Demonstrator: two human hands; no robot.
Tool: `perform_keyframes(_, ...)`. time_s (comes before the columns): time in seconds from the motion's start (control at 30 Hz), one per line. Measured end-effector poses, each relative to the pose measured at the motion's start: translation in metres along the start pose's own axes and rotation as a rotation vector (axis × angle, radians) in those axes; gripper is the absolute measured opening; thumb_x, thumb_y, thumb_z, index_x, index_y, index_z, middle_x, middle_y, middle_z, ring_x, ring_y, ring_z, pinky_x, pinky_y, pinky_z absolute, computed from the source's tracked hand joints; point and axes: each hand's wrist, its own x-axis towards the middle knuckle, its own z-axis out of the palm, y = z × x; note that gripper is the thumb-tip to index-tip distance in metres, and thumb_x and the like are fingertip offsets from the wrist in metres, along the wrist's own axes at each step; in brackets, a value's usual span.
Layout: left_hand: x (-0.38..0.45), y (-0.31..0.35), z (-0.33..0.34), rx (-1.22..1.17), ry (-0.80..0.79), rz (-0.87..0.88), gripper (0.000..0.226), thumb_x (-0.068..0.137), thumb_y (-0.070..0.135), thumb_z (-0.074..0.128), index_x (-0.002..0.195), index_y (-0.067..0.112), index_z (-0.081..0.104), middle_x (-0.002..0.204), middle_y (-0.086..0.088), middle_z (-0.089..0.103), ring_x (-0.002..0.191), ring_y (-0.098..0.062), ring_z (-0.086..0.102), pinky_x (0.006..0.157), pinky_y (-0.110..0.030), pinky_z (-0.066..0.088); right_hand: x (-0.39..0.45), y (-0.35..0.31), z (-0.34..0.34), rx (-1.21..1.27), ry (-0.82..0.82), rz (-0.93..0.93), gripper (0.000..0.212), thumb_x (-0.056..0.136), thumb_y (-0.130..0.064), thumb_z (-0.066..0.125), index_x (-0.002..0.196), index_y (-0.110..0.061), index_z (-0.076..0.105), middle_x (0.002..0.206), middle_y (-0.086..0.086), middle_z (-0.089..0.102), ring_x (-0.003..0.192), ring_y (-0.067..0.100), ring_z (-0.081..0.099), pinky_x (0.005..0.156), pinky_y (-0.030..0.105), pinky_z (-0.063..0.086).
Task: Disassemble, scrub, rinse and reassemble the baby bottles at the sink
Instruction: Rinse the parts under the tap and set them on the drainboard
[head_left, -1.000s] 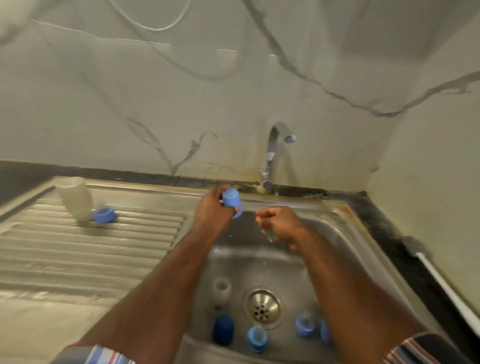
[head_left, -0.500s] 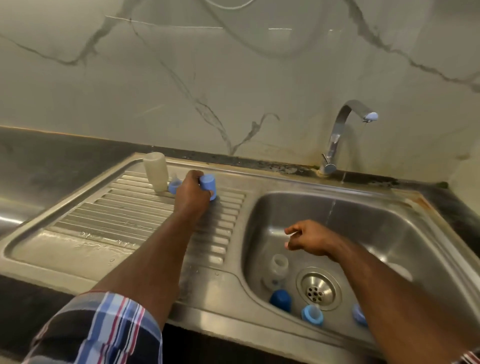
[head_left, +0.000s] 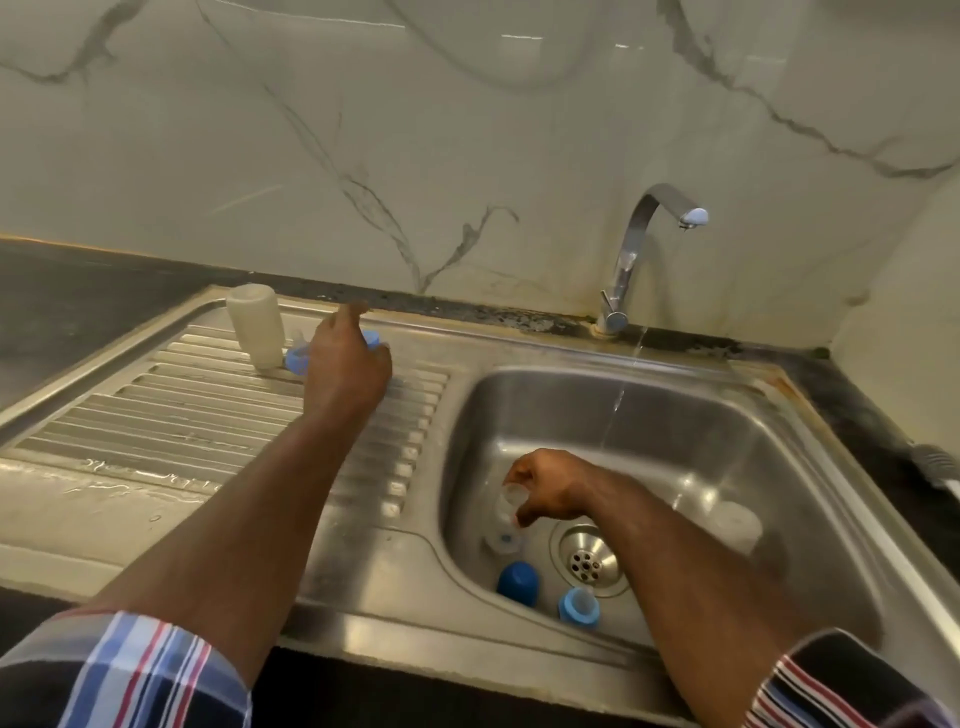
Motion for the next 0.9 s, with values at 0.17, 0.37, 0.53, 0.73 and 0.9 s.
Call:
perform_keyframes(0.17,-0.022,0.054,0.048,-0.086,-0.248,0.066,0.037,0.092,0.015,0.067,0.127,0.021,0.059,0.109,0.005,0.064,0.101,-0.021,0.064,0.085,-0.027,0.046,-0.014,0.023,-0.030,0.326,0.196,0.066,0.026,0.078,-0.022,0.080,0.099,-0.020,0.065,0.098,0.005,0.065,0.086,0.021,0.063,0.070,0.035,0.057)
perform_keyframes(0.37,-0.066,0.110,0.126,-0.246,-0.523,-0.019,0.046,0.092,0.021,0.070,0.136,0.023,0.053,0.122,-0.001,0.066,0.108,-0.018,0.063,0.096,-0.034,0.052,-0.019,0.078,-0.089,0.555,0.625,0.248,0.041,0.076,-0.021,0.082,0.109,-0.013,0.060,0.107,0.008,0.066,0.089,0.019,0.062,0.069,0.029,0.049)
perform_keyframes(0.53,-0.089,0.122,0.158,-0.539,-0.546,-0.293,0.061,0.093,0.013,0.068,0.148,0.020,0.046,0.151,-0.007,0.050,0.133,-0.023,0.052,0.091,-0.028,0.043,-0.011,0.086,-0.108,0.527,0.620,0.226,0.064,0.073,-0.025,0.083,0.129,-0.016,0.054,0.120,0.007,0.063,0.102,0.022,0.061,0.079,0.031,0.049)
perform_keyframes(0.73,-0.087,0.112,0.171,-0.600,-0.575,-0.391,0.063,0.096,0.008,0.063,0.153,0.022,0.040,0.154,-0.010,0.045,0.133,-0.026,0.051,0.103,-0.041,0.050,-0.006,0.094,-0.109,0.513,0.631,0.185,0.061,0.076,-0.027,0.082,0.129,-0.019,0.053,0.119,0.005,0.062,0.102,0.022,0.062,0.081,0.033,0.053)
perform_keyframes(0.9,-0.085,0.108,0.180,-0.612,-0.632,-0.328,0.072,0.094,0.011,0.069,0.156,0.024,0.036,0.160,-0.007,0.038,0.135,-0.023,0.048,0.104,-0.040,0.048,-0.007,0.091,-0.117,0.506,0.650,0.127,0.042,0.078,-0.029,0.081,0.113,-0.019,0.060,0.109,0.003,0.068,0.095,0.019,0.066,0.078,0.032,0.056)
